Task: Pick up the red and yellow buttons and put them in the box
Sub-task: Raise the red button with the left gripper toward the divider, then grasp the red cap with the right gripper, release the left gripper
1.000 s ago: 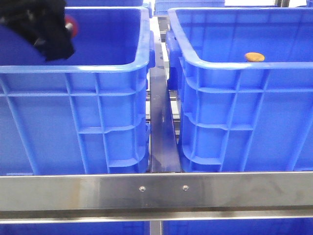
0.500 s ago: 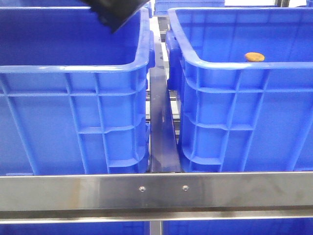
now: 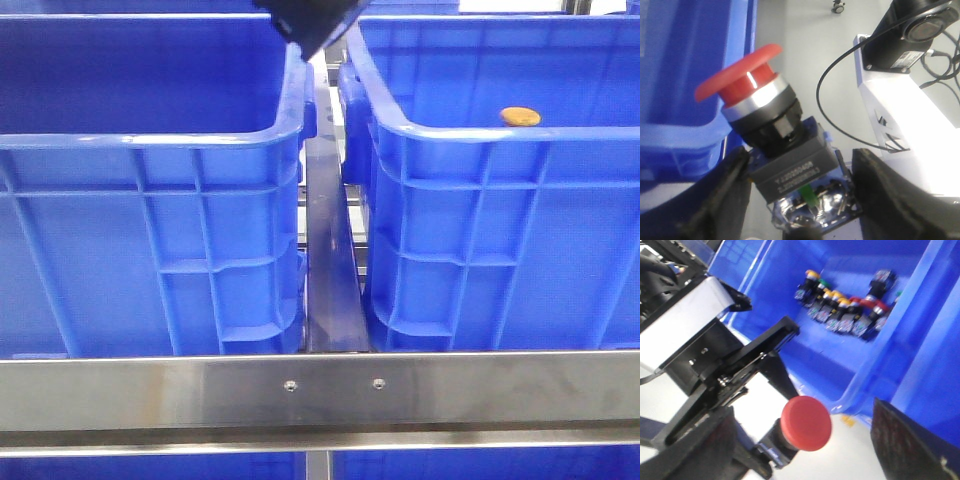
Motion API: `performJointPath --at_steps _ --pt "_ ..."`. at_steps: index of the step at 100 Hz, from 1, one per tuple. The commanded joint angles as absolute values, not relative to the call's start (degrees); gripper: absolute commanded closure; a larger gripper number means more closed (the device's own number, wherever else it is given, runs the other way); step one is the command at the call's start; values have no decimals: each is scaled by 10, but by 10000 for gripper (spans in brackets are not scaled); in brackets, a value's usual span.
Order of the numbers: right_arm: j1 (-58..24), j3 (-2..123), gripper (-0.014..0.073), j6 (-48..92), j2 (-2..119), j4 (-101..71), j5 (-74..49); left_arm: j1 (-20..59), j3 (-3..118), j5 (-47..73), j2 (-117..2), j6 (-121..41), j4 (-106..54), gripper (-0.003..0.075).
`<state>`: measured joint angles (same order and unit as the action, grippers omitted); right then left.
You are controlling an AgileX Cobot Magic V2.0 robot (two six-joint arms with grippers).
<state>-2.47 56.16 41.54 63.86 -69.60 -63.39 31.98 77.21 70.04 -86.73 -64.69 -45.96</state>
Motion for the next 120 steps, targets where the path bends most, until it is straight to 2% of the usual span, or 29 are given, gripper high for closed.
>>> performJointPath --at_steps 1,25,84,91,107,114,120 --pt "-37 575 12 391 645 -741 -651 324 788 709 -842 -652 -507 740" --pt "-77 575 12 377 683 -745 -665 324 788 710 -842 -652 -513 740" --pt "-109 575 21 377 717 -762 -643 324 788 711 -842 -652 -515 740" --pt "-109 575 79 377 717 -762 -638 324 788 711 -842 -652 -515 740" --pt "-109 575 312 377 717 -762 -651 324 788 711 -842 -652 -513 731" --pt "-109 575 391 377 717 -762 -652 324 788 711 -842 -652 -513 689" --pt "-109 575 434 377 717 -762 -652 324 788 710 -842 -652 -513 617"
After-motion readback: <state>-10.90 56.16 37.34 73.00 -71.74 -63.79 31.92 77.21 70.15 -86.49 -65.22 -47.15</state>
